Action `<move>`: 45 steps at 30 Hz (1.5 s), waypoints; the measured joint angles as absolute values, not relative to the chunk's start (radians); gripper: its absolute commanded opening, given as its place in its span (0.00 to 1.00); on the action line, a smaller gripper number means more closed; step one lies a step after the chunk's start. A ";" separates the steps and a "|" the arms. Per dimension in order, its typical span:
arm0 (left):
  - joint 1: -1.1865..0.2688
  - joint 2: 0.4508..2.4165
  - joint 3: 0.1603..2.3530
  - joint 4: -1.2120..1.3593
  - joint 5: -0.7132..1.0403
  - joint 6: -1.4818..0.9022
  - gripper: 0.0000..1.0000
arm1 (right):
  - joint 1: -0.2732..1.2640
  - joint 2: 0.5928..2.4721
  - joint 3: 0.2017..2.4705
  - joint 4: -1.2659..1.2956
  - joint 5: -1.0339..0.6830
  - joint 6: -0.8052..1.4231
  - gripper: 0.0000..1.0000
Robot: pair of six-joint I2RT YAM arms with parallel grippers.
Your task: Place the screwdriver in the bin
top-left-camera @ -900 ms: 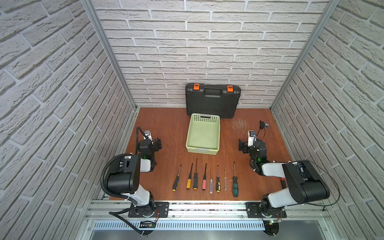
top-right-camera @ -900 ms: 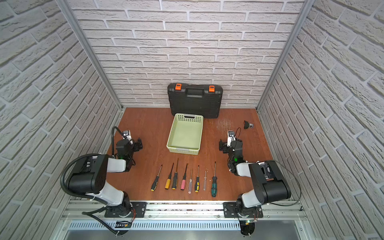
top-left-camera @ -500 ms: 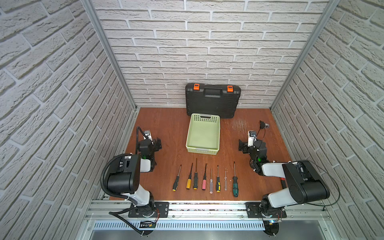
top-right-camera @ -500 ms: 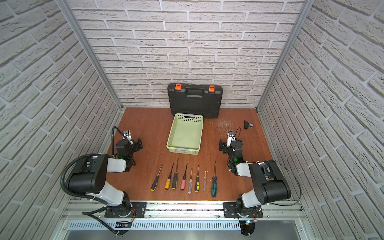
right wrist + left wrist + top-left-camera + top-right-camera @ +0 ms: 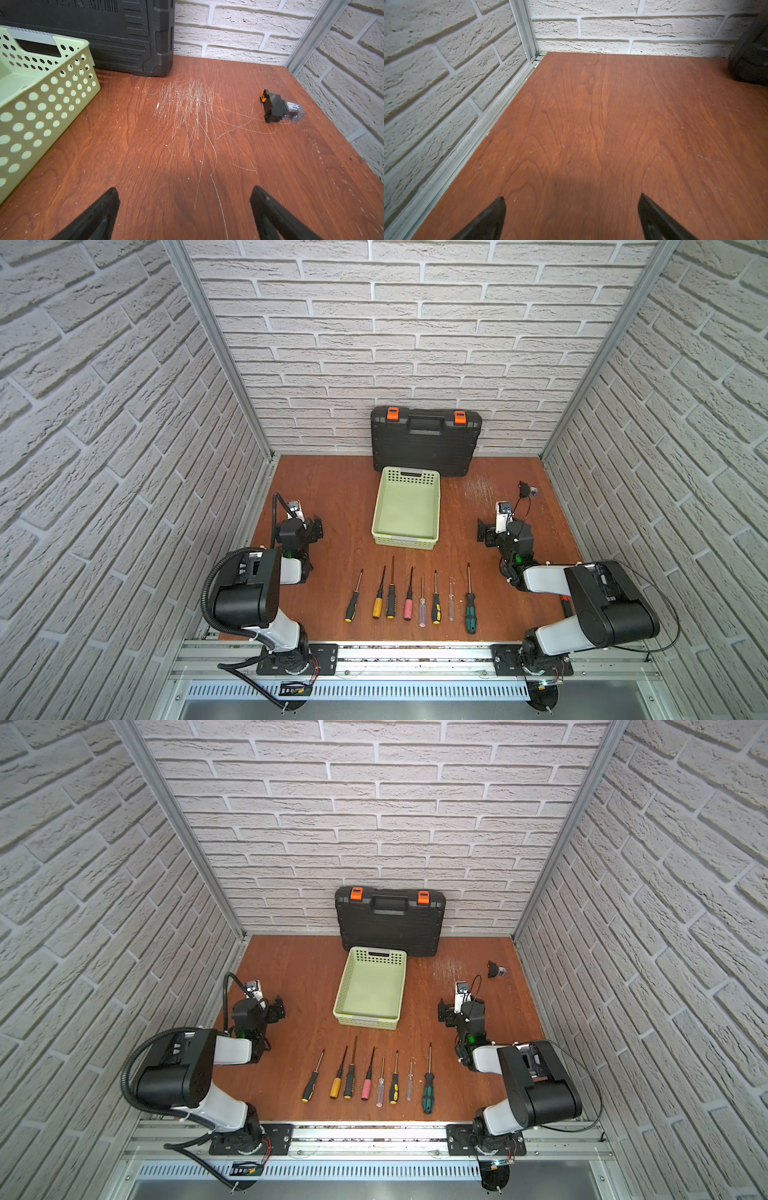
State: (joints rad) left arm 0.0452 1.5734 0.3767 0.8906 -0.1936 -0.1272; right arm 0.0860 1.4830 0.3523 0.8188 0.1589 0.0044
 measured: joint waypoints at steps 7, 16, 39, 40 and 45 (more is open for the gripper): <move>0.045 1.573 0.377 0.889 -0.195 -0.127 0.98 | 0.086 1.483 0.352 0.819 0.159 0.004 0.99; 0.032 1.451 0.710 0.387 -0.293 -0.174 0.98 | 0.081 1.220 0.567 0.322 0.237 0.097 0.99; -0.368 1.226 0.935 -0.575 -0.393 -0.555 0.96 | 0.635 0.920 0.884 -1.004 0.194 0.663 0.55; -0.386 1.222 0.935 -0.584 -0.395 -0.560 0.96 | 0.653 0.918 0.881 -1.027 0.196 0.685 0.55; -0.456 1.190 0.930 -0.612 -0.399 -0.586 0.96 | 0.714 0.956 0.844 -1.101 0.177 0.792 0.54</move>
